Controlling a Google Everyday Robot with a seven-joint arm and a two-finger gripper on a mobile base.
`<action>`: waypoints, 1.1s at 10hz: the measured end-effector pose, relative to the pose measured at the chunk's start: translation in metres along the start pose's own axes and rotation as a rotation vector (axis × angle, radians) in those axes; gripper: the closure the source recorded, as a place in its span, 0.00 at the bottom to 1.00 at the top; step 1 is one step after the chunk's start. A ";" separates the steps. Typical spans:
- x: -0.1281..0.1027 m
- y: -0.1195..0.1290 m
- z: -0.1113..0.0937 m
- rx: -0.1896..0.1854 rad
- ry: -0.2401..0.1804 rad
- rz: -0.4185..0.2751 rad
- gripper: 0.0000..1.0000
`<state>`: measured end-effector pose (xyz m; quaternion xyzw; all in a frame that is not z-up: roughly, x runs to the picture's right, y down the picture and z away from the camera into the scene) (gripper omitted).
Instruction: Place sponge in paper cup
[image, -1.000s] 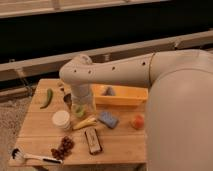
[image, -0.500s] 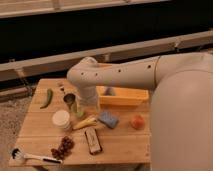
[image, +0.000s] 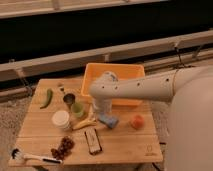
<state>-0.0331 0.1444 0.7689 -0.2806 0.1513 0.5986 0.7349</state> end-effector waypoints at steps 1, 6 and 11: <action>0.001 -0.002 0.003 0.008 -0.009 -0.054 0.35; -0.004 -0.022 0.022 0.071 -0.010 -0.184 0.35; -0.010 -0.052 0.048 0.085 -0.002 -0.168 0.35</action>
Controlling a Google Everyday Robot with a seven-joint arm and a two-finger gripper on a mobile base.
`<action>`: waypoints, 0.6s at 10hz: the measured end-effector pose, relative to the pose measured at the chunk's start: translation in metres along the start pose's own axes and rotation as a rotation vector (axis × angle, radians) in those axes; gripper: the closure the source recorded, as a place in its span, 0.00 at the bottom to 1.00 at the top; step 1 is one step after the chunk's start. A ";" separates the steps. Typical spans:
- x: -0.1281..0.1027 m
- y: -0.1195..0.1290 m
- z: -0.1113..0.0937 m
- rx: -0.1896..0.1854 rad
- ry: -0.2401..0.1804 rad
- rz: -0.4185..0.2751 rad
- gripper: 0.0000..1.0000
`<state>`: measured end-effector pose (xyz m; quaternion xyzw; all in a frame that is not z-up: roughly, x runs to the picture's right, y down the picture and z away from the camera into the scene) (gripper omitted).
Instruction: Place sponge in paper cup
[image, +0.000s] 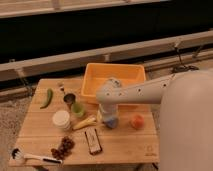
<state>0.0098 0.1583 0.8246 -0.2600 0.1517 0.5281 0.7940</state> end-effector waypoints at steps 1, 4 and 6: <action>-0.001 -0.006 0.005 -0.002 0.002 0.002 0.35; -0.003 -0.013 0.011 -0.025 0.022 -0.008 0.35; -0.004 -0.018 0.013 -0.063 0.043 -0.044 0.35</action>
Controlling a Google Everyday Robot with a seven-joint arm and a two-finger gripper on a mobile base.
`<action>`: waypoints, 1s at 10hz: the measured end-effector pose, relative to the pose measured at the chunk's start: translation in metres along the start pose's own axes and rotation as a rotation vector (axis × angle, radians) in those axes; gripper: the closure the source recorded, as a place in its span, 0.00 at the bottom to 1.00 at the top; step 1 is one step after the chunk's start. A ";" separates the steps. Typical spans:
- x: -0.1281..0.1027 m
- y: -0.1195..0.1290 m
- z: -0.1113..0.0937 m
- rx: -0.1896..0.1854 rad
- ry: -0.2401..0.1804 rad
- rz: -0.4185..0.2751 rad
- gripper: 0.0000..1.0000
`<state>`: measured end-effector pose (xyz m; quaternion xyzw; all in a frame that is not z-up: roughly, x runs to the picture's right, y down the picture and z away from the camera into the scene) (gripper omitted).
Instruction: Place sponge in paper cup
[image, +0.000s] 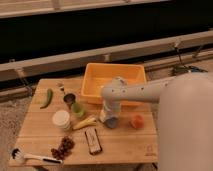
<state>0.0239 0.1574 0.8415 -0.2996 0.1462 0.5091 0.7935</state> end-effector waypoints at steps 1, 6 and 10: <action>0.001 -0.003 0.000 -0.007 0.005 -0.016 0.35; -0.002 0.014 0.004 -0.008 0.009 -0.098 0.35; 0.000 0.024 0.012 0.000 0.036 -0.121 0.35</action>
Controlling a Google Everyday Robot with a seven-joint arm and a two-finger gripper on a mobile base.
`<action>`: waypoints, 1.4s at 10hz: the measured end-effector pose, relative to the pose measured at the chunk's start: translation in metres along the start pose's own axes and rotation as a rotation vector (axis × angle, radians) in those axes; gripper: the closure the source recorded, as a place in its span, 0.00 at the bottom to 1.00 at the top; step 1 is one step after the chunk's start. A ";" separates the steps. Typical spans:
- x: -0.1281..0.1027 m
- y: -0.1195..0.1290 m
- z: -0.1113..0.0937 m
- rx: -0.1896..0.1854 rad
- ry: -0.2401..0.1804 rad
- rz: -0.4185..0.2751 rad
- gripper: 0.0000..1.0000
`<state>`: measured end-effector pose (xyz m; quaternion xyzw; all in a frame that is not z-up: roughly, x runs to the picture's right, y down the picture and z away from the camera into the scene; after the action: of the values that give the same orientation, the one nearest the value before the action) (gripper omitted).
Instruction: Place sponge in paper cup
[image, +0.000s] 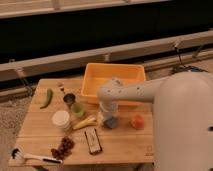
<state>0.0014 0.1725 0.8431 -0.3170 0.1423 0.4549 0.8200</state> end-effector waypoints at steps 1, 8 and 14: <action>0.001 0.003 0.005 0.005 0.014 -0.002 0.35; 0.005 -0.006 0.017 0.120 0.105 0.097 0.57; -0.006 -0.001 -0.071 0.236 0.036 0.222 1.00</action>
<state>0.0028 0.1219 0.7933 -0.2089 0.2437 0.5169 0.7936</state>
